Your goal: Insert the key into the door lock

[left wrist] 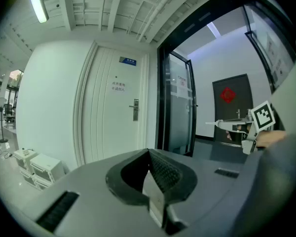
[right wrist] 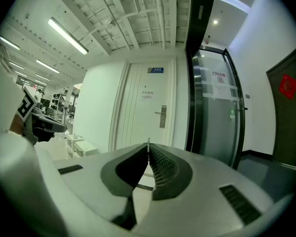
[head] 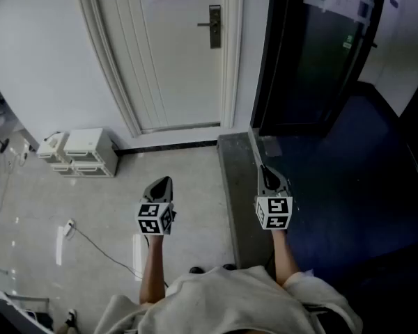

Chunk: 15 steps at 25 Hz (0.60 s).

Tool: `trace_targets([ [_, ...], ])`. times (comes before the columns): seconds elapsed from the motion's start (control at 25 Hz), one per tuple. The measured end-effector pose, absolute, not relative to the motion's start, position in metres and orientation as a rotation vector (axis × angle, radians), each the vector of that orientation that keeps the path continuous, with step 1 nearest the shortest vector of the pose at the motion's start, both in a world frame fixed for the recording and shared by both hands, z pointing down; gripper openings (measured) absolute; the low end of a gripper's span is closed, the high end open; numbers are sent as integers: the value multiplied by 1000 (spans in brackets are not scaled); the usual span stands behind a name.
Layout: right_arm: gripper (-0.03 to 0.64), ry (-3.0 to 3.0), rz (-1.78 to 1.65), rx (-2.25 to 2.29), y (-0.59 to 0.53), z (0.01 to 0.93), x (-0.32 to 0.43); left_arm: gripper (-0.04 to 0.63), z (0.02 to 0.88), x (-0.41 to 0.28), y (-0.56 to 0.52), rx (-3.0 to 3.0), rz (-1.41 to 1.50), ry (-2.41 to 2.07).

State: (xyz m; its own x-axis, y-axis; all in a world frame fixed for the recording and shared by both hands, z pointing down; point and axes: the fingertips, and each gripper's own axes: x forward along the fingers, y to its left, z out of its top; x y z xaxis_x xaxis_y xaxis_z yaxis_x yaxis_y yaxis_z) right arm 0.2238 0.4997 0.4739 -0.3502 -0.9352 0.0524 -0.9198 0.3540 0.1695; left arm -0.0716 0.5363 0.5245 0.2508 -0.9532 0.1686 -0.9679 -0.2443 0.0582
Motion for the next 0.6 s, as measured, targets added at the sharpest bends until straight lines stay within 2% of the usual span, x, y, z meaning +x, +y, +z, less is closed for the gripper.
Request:
trace_targets([
  [0.6,29,-2501,-173,1676,491,475,241,17,523,-47,532,2360,163,-1848],
])
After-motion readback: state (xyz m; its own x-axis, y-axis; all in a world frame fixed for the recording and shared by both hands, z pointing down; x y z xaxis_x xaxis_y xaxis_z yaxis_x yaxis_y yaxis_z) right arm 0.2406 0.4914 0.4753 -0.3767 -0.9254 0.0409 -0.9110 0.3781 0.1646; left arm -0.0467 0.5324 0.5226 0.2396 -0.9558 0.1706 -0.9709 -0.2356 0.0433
